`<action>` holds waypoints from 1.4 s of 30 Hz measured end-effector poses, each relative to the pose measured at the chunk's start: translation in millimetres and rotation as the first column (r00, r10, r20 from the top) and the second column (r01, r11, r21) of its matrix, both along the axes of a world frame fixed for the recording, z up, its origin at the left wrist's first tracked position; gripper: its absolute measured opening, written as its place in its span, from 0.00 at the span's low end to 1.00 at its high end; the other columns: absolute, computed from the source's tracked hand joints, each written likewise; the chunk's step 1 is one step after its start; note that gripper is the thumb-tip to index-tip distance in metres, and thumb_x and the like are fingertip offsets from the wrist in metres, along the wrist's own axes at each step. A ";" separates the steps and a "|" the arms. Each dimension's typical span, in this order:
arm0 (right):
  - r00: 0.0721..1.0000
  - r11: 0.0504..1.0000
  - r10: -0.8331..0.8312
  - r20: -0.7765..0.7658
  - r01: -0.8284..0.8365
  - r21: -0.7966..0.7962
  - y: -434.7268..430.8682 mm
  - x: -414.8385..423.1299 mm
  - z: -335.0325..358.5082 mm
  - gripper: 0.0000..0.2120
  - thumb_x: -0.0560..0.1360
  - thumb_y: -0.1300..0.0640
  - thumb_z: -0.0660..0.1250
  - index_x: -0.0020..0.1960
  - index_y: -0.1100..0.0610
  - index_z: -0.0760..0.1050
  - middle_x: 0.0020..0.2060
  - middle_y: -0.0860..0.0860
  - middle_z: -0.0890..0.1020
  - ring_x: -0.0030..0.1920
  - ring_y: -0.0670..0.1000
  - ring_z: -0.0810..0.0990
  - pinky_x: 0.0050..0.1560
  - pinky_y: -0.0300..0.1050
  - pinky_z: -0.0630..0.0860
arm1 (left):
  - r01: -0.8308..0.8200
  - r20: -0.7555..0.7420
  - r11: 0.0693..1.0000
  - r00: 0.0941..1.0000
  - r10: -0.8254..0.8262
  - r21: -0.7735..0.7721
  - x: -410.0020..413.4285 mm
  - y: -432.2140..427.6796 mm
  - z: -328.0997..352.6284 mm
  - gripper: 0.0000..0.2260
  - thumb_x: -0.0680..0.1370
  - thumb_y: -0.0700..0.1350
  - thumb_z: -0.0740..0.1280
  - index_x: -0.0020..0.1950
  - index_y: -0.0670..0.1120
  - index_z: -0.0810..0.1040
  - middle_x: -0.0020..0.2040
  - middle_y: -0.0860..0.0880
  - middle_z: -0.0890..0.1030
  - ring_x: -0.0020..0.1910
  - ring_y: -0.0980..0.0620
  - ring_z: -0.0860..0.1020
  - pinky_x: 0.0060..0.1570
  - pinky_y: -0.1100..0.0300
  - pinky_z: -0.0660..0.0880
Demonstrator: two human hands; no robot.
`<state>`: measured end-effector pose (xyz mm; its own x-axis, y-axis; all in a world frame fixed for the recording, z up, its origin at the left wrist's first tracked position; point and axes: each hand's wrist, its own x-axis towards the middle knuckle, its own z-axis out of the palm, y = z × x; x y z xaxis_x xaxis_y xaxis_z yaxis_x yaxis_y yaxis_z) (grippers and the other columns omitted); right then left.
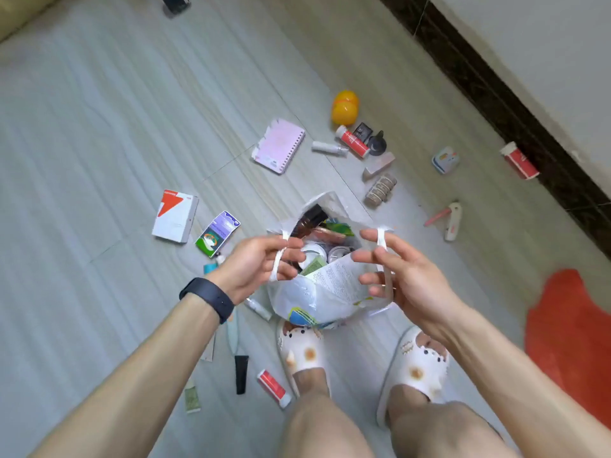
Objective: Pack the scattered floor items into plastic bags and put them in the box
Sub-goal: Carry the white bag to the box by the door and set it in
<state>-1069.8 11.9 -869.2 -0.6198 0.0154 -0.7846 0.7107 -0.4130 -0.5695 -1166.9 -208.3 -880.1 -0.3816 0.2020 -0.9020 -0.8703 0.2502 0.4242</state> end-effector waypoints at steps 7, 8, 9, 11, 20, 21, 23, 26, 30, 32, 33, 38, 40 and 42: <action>0.973 0.964 0.091 0.213 -0.140 0.228 -13.5 22.4 119.6 0.12 0.83 0.53 0.61 0.65 0.52 0.75 0.45 0.48 0.85 0.27 0.44 0.69 0.25 0.30 0.65 | -0.339 0.014 0.924 0.938 0.347 -0.180 40.6 -5.7 116.7 0.09 0.79 0.37 0.61 0.44 0.44 0.80 0.29 0.51 0.78 0.27 0.55 0.67 0.20 0.68 0.61; 0.966 0.953 0.104 0.239 -0.165 0.254 -11.5 20.3 140.1 0.14 0.83 0.53 0.61 0.67 0.54 0.74 0.44 0.47 0.85 0.28 0.45 0.69 0.24 0.30 0.65 | -0.327 0.033 0.929 0.941 0.338 -0.174 45.5 -4.0 141.3 0.08 0.80 0.37 0.61 0.47 0.44 0.79 0.28 0.52 0.78 0.28 0.54 0.67 0.21 0.68 0.61; 0.959 0.944 0.121 0.256 -0.192 0.270 -9.4 18.7 160.3 0.15 0.83 0.54 0.61 0.68 0.55 0.74 0.43 0.46 0.86 0.28 0.45 0.69 0.24 0.30 0.65 | -0.324 0.043 0.931 0.941 0.336 -0.168 52.1 -2.7 165.3 0.08 0.80 0.38 0.61 0.49 0.43 0.79 0.26 0.52 0.78 0.28 0.54 0.67 0.21 0.68 0.61; 0.950 0.930 0.181 0.253 -0.249 0.269 -5.8 17.2 201.1 0.14 0.83 0.55 0.61 0.67 0.57 0.75 0.42 0.46 0.86 0.27 0.45 0.71 0.26 0.33 0.65 | -0.341 0.044 0.929 0.936 0.350 -0.146 65.0 -2.4 216.1 0.08 0.82 0.38 0.60 0.51 0.44 0.79 0.26 0.53 0.80 0.25 0.56 0.69 0.21 0.68 0.63; 0.922 0.916 0.362 0.140 -0.379 0.129 -21.1 41.6 413.8 0.13 0.83 0.58 0.61 0.67 0.57 0.75 0.49 0.49 0.86 0.32 0.46 0.78 0.28 0.35 0.66 | -0.452 0.004 0.892 0.892 0.452 -0.009 122.7 -42.8 448.0 0.11 0.84 0.39 0.57 0.56 0.46 0.79 0.35 0.52 0.83 0.25 0.58 0.75 0.31 0.67 0.69; 0.921 0.918 0.371 0.116 -0.383 0.106 -24.8 44.6 433.1 0.14 0.83 0.58 0.61 0.67 0.58 0.75 0.50 0.49 0.86 0.32 0.46 0.78 0.29 0.35 0.66 | -0.501 -0.016 0.865 0.865 0.501 0.006 131.3 -47.0 467.7 0.11 0.83 0.39 0.58 0.56 0.45 0.79 0.36 0.51 0.82 0.26 0.58 0.76 0.33 0.66 0.69; 0.920 0.921 0.385 0.070 -0.388 0.037 -33.6 48.4 468.6 0.14 0.82 0.59 0.62 0.67 0.57 0.75 0.54 0.51 0.86 0.33 0.47 0.79 0.30 0.36 0.66 | -0.598 -0.043 0.800 0.799 0.599 0.040 149.9 -59.4 501.3 0.11 0.83 0.39 0.59 0.59 0.44 0.79 0.38 0.50 0.83 0.28 0.57 0.76 0.34 0.65 0.70; 0.891 0.891 0.453 0.019 -0.451 -0.050 -56.8 43.8 513.8 0.14 0.82 0.59 0.62 0.67 0.55 0.75 0.57 0.52 0.84 0.34 0.47 0.78 0.32 0.38 0.66 | -0.702 -0.062 0.708 0.705 0.706 0.082 176.7 -85.4 541.8 0.10 0.82 0.40 0.60 0.58 0.43 0.80 0.41 0.49 0.83 0.29 0.56 0.77 0.32 0.67 0.74; 0.829 0.827 0.557 -0.053 -0.559 -0.052 -103.3 30.3 555.3 0.13 0.83 0.60 0.60 0.66 0.55 0.75 0.57 0.53 0.85 0.36 0.48 0.78 0.36 0.41 0.64 | -0.787 -0.072 0.605 0.601 0.796 0.115 199.6 -127.6 575.7 0.10 0.81 0.42 0.63 0.56 0.43 0.82 0.43 0.48 0.83 0.31 0.54 0.77 0.33 0.67 0.74; 0.794 0.794 0.604 -0.069 -0.607 -0.040 -134.2 24.0 570.4 0.13 0.83 0.61 0.60 0.65 0.54 0.75 0.55 0.53 0.85 0.39 0.50 0.79 0.38 0.42 0.64 | -0.815 -0.077 0.565 0.560 0.825 0.129 208.2 -154.8 584.6 0.11 0.81 0.44 0.63 0.56 0.43 0.82 0.44 0.47 0.83 0.34 0.53 0.76 0.36 0.64 0.73; 0.774 0.774 0.628 -0.074 -0.632 -0.033 -151.8 21.5 575.3 0.12 0.82 0.61 0.60 0.64 0.54 0.75 0.55 0.53 0.85 0.40 0.51 0.80 0.38 0.42 0.64 | -0.828 -0.075 0.545 0.540 0.839 0.136 213.6 -170.2 587.3 0.12 0.82 0.45 0.62 0.57 0.43 0.82 0.44 0.47 0.83 0.35 0.52 0.76 0.37 0.63 0.73; 0.736 0.738 0.669 -0.107 -0.675 -0.025 -265.5 12.8 583.4 0.13 0.81 0.63 0.62 0.64 0.57 0.76 0.54 0.53 0.85 0.42 0.51 0.81 0.36 0.41 0.64 | -0.871 -0.060 0.454 0.451 0.890 0.188 242.7 -276.7 591.5 0.14 0.82 0.48 0.61 0.59 0.40 0.80 0.45 0.46 0.84 0.35 0.51 0.77 0.39 0.60 0.74; 0.724 0.728 0.680 -0.117 -0.685 -0.007 -322.8 13.8 581.2 0.14 0.80 0.63 0.64 0.64 0.58 0.77 0.56 0.53 0.85 0.41 0.50 0.80 0.36 0.40 0.64 | -0.868 -0.062 0.455 0.452 0.890 0.200 250.6 -333.0 588.2 0.15 0.82 0.49 0.61 0.59 0.40 0.80 0.46 0.45 0.84 0.35 0.50 0.78 0.39 0.59 0.74; 0.723 0.729 0.680 -0.125 -0.684 0.012 -382.1 16.7 578.5 0.15 0.79 0.63 0.66 0.65 0.60 0.77 0.57 0.51 0.85 0.40 0.49 0.80 0.37 0.39 0.64 | -0.853 -0.072 0.483 0.479 0.875 0.200 257.3 -393.4 587.2 0.15 0.82 0.49 0.61 0.59 0.40 0.80 0.46 0.45 0.84 0.35 0.51 0.78 0.39 0.59 0.73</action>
